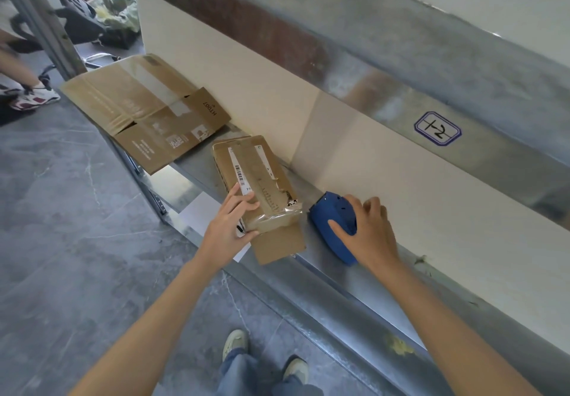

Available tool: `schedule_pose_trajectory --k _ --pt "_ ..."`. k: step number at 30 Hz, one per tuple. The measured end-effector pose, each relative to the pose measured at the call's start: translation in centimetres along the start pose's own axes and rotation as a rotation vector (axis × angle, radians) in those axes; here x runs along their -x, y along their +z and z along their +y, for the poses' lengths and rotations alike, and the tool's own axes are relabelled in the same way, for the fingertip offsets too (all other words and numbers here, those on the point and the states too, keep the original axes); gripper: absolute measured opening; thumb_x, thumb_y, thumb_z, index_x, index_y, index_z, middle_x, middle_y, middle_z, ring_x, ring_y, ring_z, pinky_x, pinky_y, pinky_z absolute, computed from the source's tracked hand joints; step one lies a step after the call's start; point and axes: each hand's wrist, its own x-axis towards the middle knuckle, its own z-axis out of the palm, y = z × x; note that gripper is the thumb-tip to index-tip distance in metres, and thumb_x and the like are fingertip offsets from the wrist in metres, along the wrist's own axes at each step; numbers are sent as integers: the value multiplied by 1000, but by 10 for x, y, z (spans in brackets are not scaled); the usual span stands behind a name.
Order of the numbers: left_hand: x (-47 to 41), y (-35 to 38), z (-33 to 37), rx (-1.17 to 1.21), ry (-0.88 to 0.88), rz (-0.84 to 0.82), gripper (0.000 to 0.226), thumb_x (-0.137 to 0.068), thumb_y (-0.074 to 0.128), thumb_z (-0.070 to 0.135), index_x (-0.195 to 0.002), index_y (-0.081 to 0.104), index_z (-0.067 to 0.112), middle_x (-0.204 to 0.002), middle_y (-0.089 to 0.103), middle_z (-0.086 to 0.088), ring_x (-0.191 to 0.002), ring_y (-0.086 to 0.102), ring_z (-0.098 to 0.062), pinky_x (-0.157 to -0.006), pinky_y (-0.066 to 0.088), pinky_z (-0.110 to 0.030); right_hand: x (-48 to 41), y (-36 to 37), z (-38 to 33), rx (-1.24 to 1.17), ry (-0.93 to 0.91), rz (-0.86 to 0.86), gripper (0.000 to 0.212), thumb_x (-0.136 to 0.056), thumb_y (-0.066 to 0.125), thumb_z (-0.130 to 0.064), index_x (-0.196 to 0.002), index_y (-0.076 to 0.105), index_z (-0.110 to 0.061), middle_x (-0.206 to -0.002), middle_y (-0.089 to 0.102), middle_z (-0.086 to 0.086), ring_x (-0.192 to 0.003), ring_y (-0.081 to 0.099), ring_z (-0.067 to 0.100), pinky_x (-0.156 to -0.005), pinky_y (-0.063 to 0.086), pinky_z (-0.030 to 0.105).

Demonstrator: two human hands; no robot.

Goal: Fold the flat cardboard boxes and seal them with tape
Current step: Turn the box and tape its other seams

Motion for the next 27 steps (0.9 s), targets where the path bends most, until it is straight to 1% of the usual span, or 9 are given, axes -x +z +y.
schedule_pose_trajectory --k 2,4,7,9,12,16,19,24,27 --pt "1 0 1 -27 2 10 52 -75 85 18 -121 61 16 -147 46 10 -150 21 -15 -99 45 -33 -8 -6 -14 -16 -102 83 51 -90 68 -38 -135 52 -21 -112 45 6 -99 48 27 -82 48 41" --pt "2 0 2 -27 7 22 52 -75 85 23 -121 61 17 -147 46 11 -150 20 -12 -101 43 -28 -18 -7 -30 -32 -274 70 48 -89 70 -26 -134 55 -17 -118 49 7 -105 51 29 -87 48 44" --pt "2 0 3 21 7 34 55 -74 81 41 -121 63 17 -145 48 10 -150 22 -12 -111 29 -14 -34 -2 -51 -33 -473 -57 58 -87 74 -29 -140 53 -20 -135 49 6 -123 46 25 -99 43 40" --pt "1 0 3 45 2 42 56 -75 77 49 -119 64 16 -142 51 8 -149 26 -13 -114 25 -13 -44 6 -59 -37 -538 -152 67 -83 77 -35 -144 50 -24 -143 46 2 -133 39 21 -106 34 38" --pt "-1 1 1 45 -1 63 50 -80 72 46 -116 67 13 -138 56 5 -147 31 -16 -116 32 -26 -54 19 -62 -107 -549 -209 67 -80 78 -40 -140 54 -26 -142 48 -3 -134 38 17 -109 31 36" --pt "-1 4 -2 37 14 58 44 -83 73 36 -118 67 10 -137 58 1 -146 32 -17 -115 37 -36 -59 31 -56 -292 -510 -148 52 -77 82 -30 -127 67 -24 -131 57 -6 -123 48 14 -95 46 35" --pt "-1 5 -3 35 26 53 44 -84 71 37 -118 67 8 -135 59 0 -146 33 -20 -116 36 -34 -58 35 -53 -345 -507 -157 50 -78 81 -26 -127 67 -26 -131 55 -8 -118 50 10 -89 51 33" --pt "-1 2 -1 33 8 37 42 -83 76 32 -119 66 12 -136 58 3 -147 31 -16 -115 34 -31 -64 29 -52 -326 -537 -244 55 -78 82 -22 -130 64 -23 -135 49 -7 -122 50 11 -92 52 37" --pt "-2 -3 -1 32 5 8 42 -84 74 37 -120 67 16 -138 57 7 -147 28 -12 -115 30 -22 -65 27 -51 -331 -546 -271 54 -80 82 -23 -131 63 -23 -136 46 -7 -124 49 10 -94 50 36"
